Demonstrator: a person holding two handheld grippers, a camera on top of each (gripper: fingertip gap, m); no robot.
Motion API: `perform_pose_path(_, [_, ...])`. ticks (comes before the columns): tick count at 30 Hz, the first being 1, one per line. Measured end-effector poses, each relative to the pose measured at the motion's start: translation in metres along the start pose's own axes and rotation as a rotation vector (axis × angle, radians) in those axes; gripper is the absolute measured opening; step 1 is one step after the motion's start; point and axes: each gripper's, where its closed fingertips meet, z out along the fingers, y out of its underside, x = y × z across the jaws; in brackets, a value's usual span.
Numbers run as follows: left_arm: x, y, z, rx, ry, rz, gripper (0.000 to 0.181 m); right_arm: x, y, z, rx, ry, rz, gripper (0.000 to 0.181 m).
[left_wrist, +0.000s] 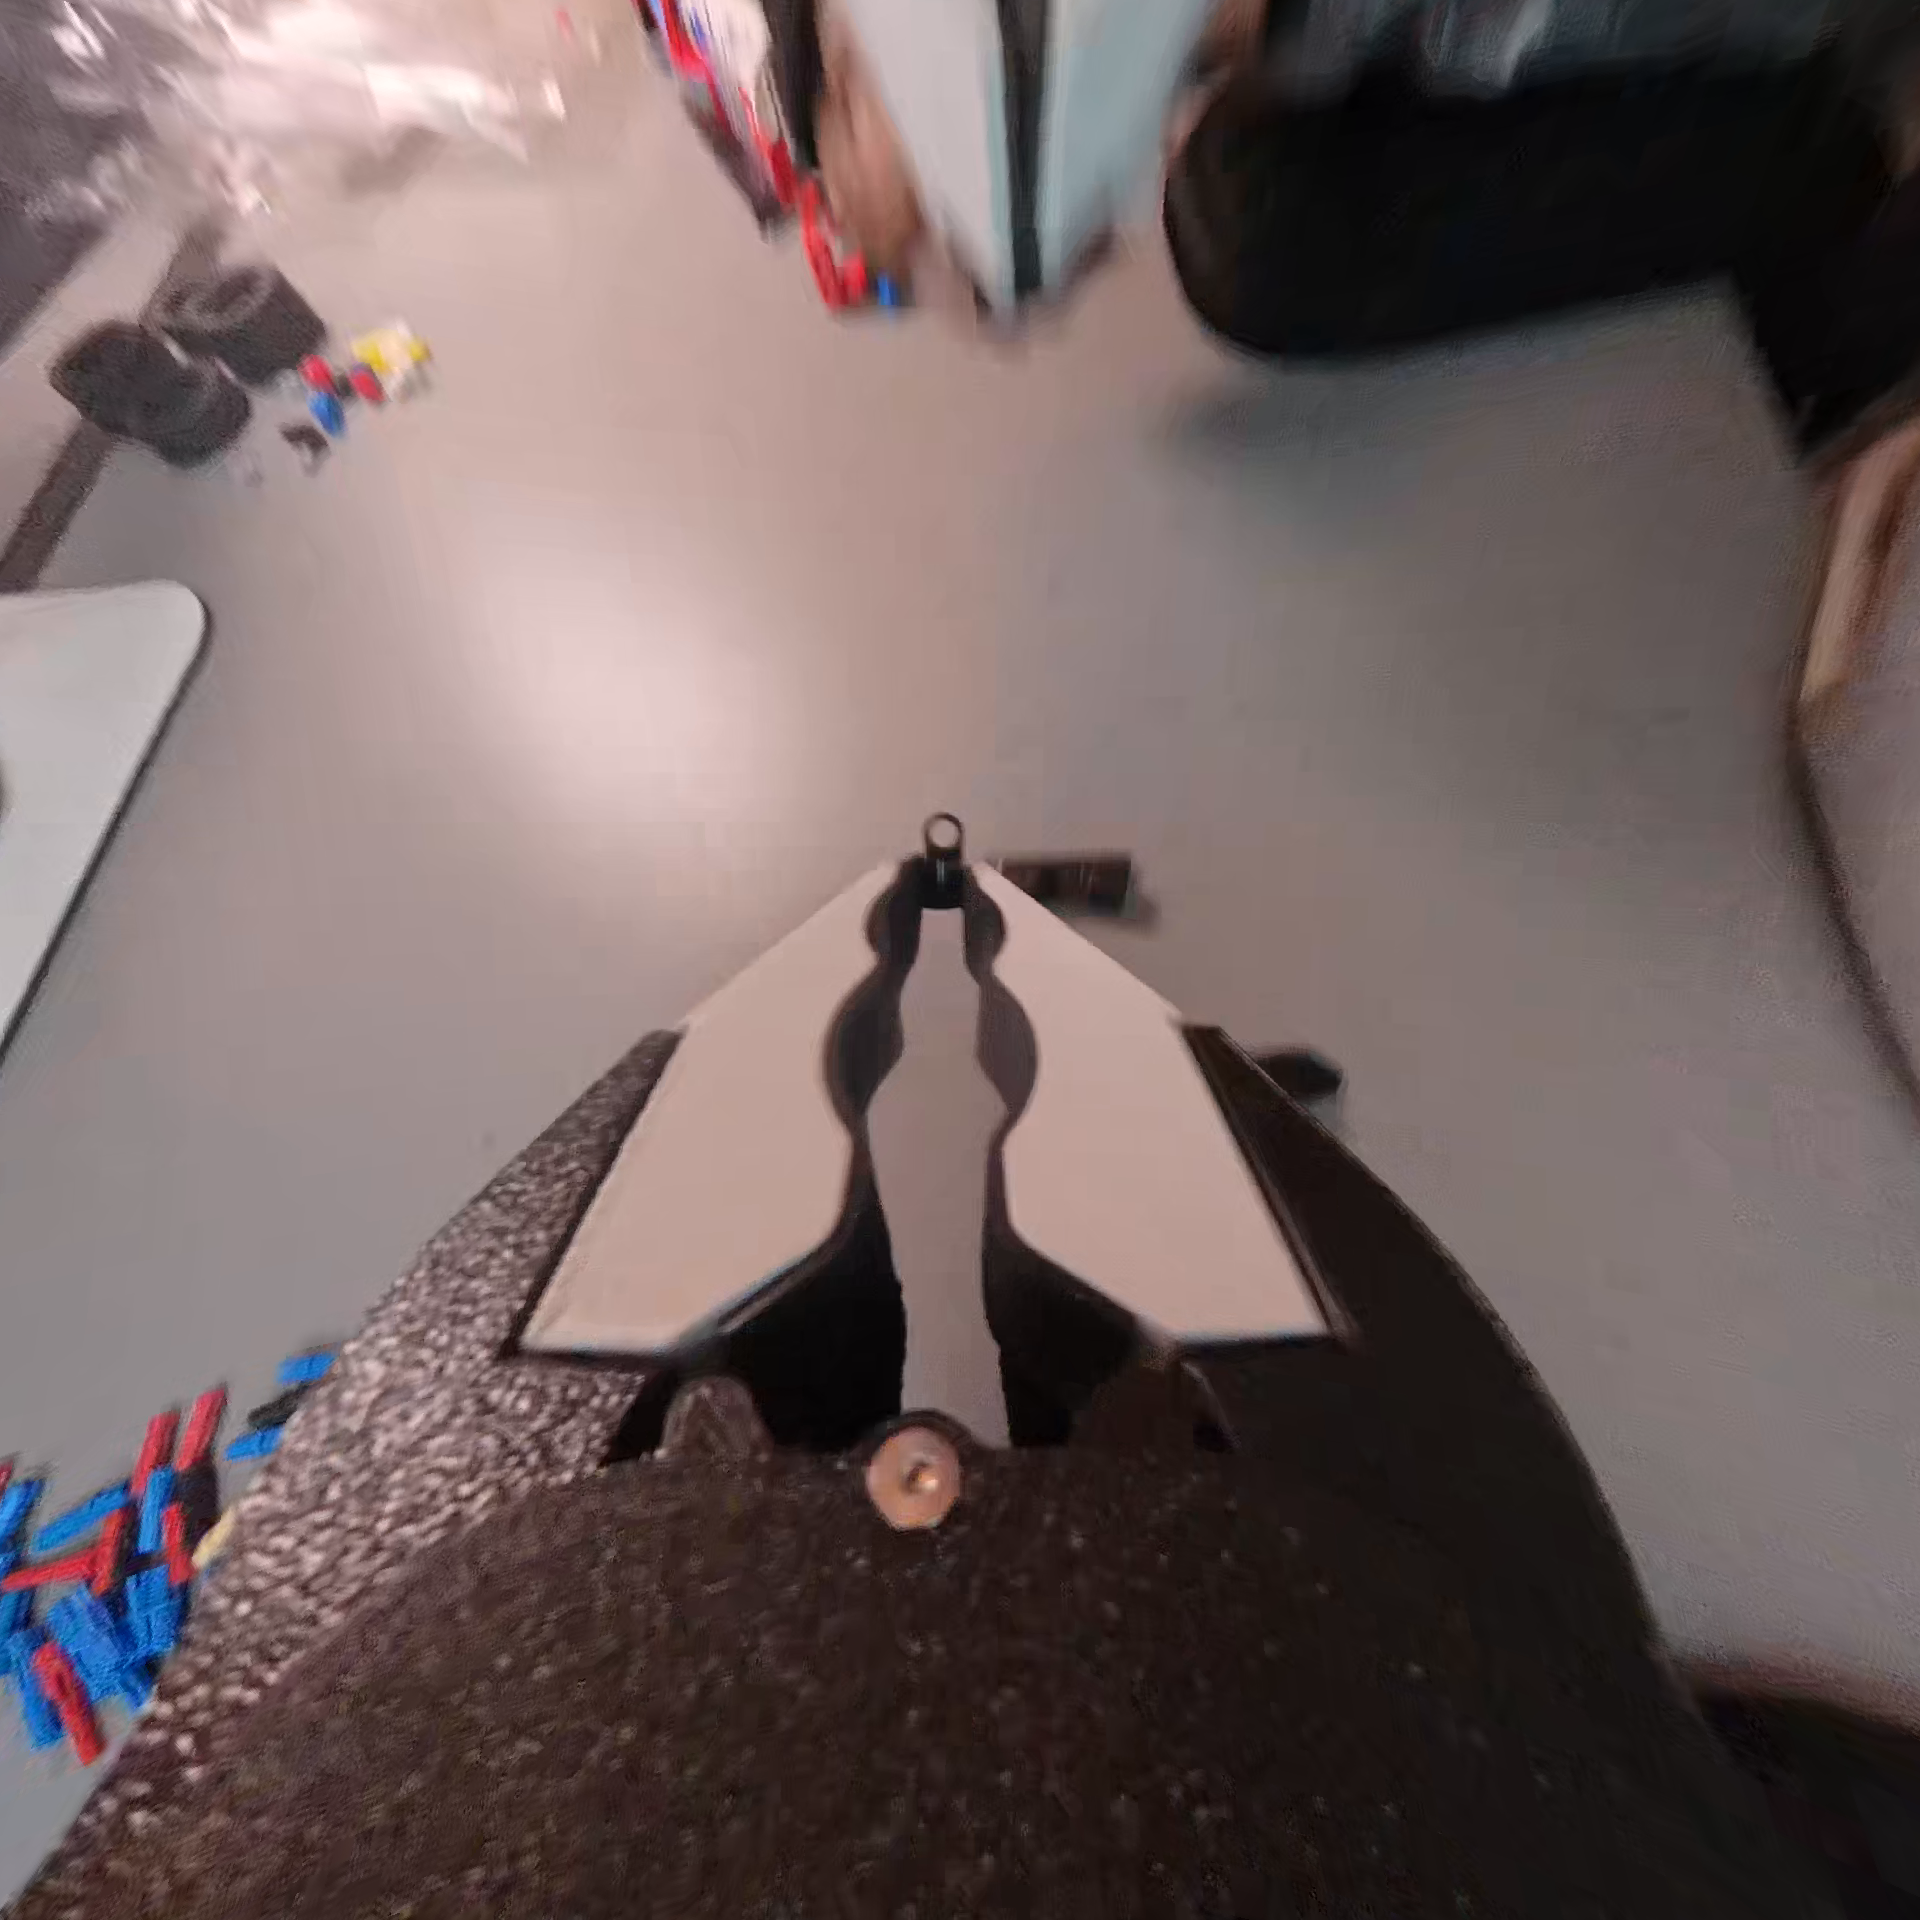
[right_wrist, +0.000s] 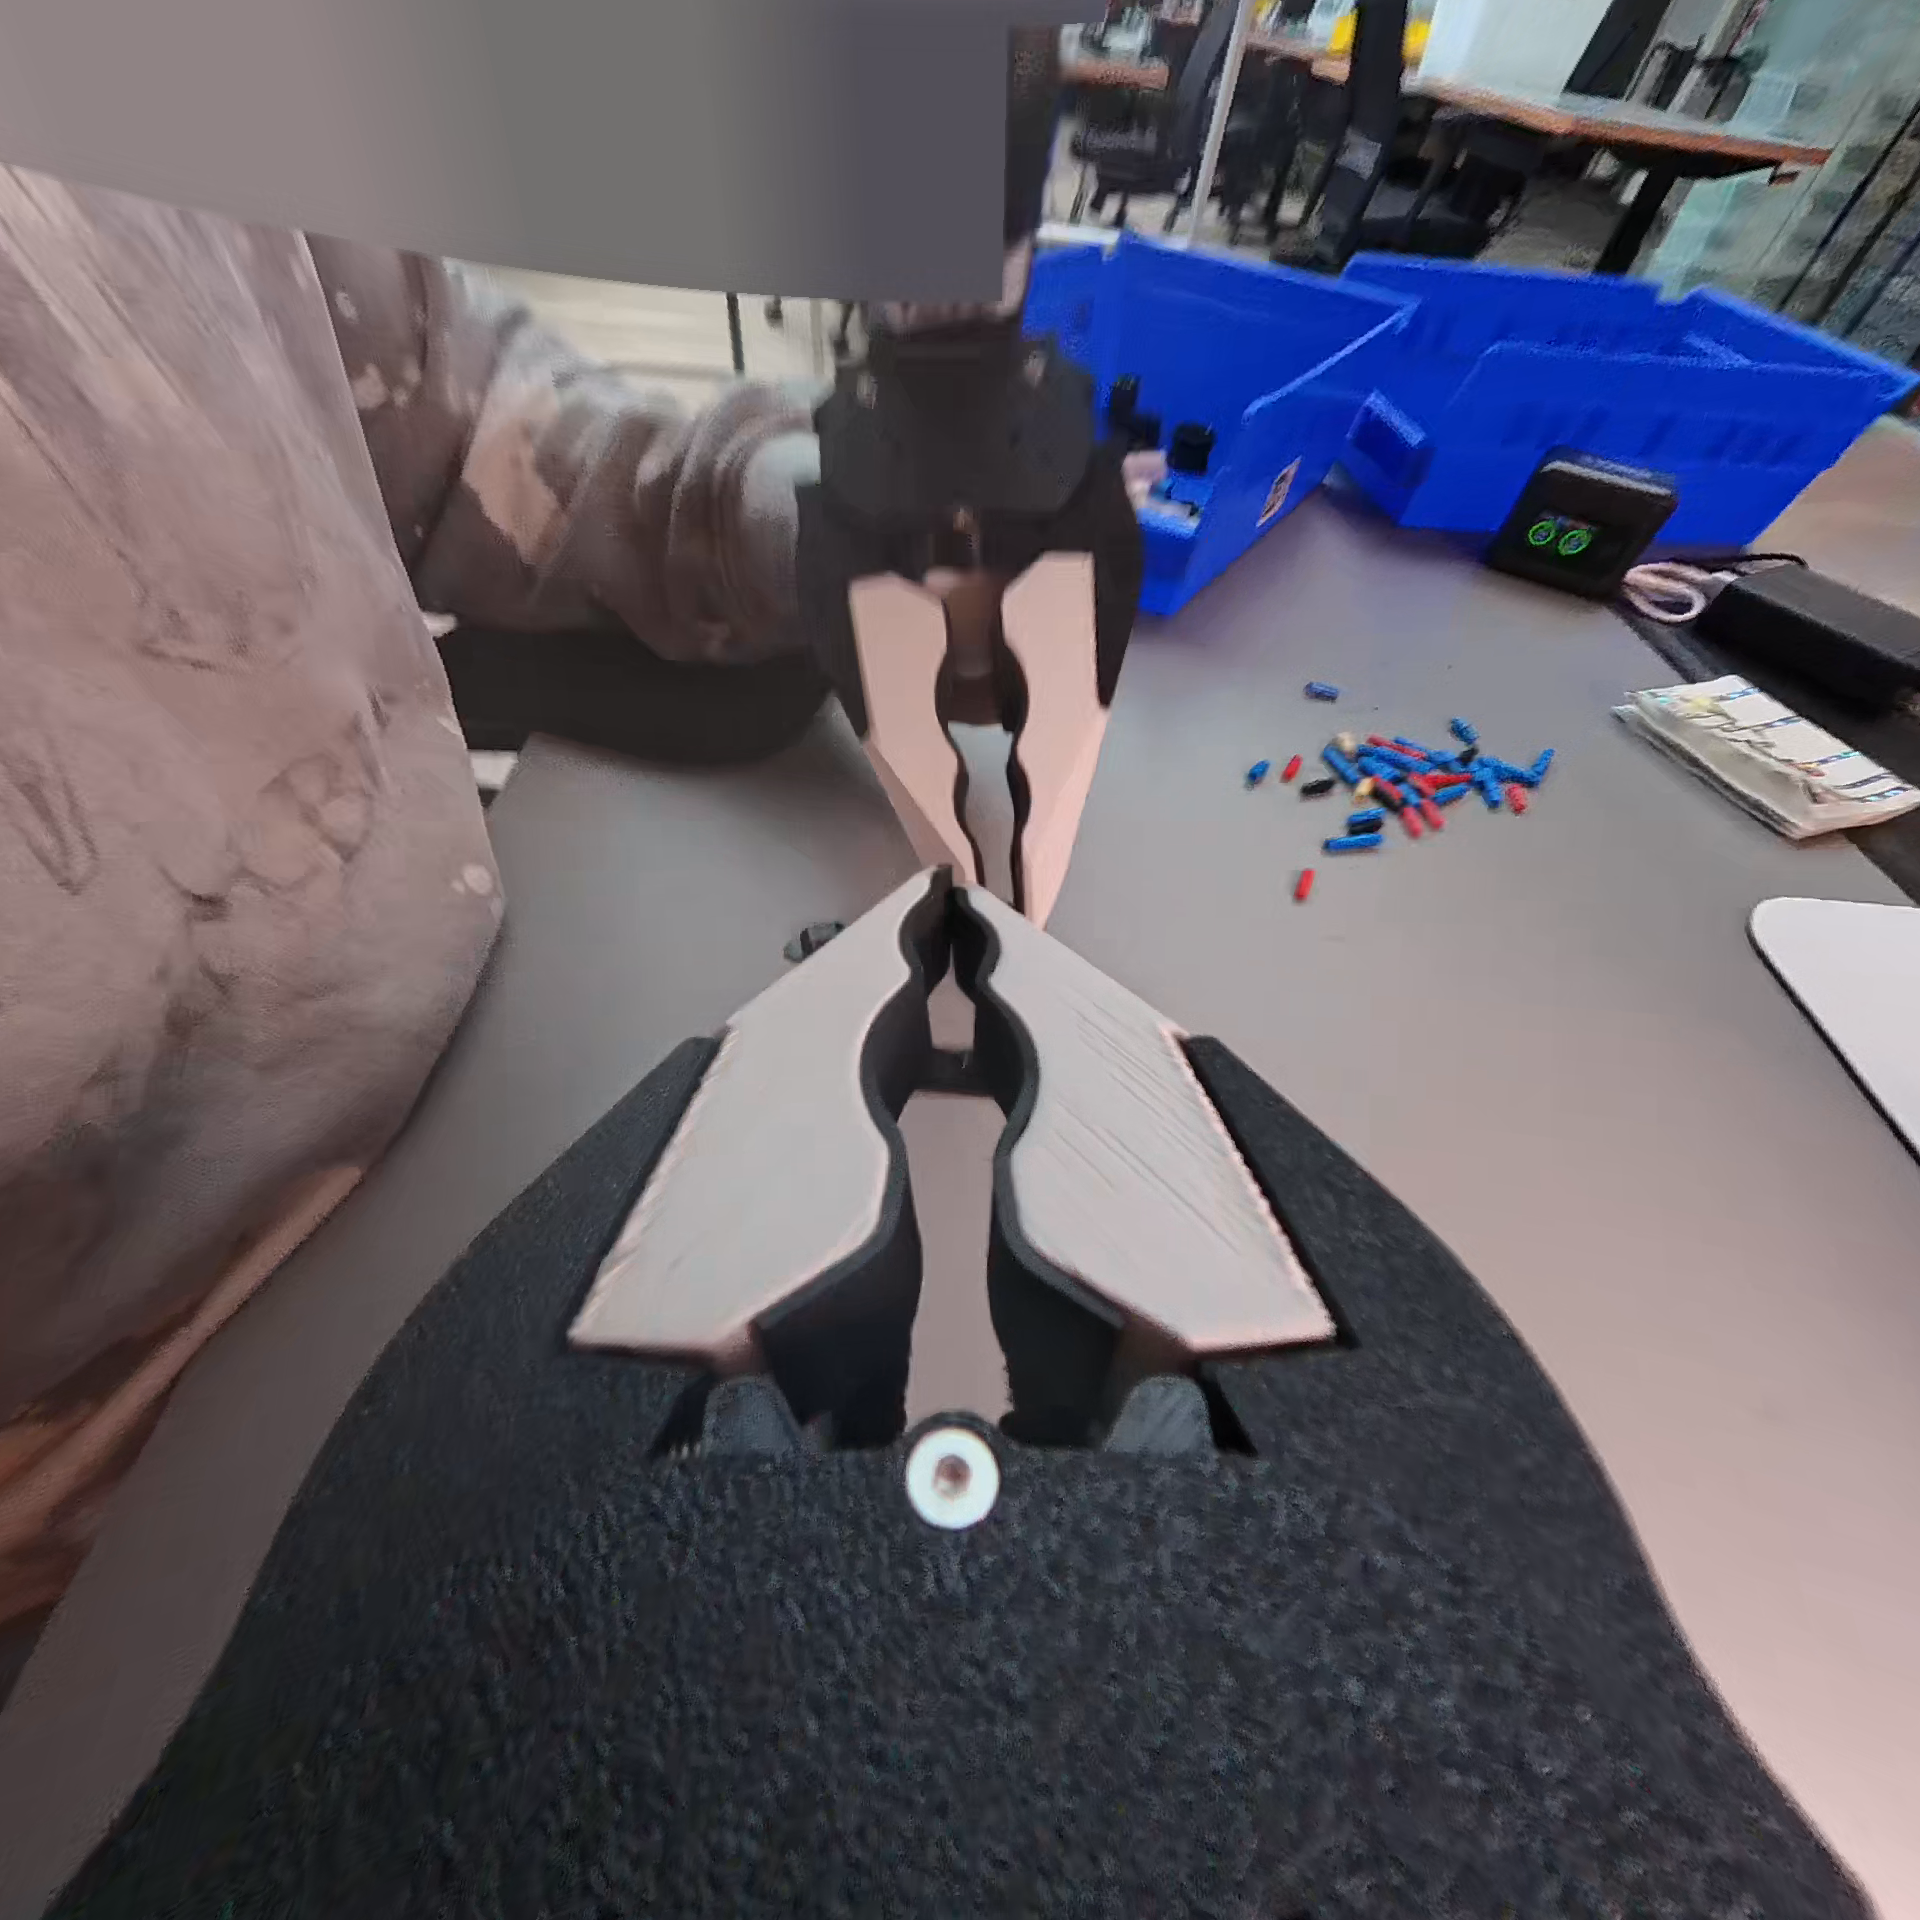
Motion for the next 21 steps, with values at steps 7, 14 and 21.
perform_pose_path(7, [-0.004, -0.038, -0.009, 0.176, 0.039, -0.093, 0.005, 0.019, 0.005, 0.0, -0.016, 0.109, 0.017, 0.008])
perform_pose_path(14, [0.005, -0.037, -0.008, 0.176, 0.003, -0.053, 0.005, 0.008, 0.011, 0.023, -0.065, 0.041, 0.016, 0.009])
perform_pose_path(21, [0.006, -0.038, -0.011, 0.183, -0.003, -0.035, 0.005, 0.007, 0.01, 0.024, -0.075, 0.051, 0.0, 0.009])
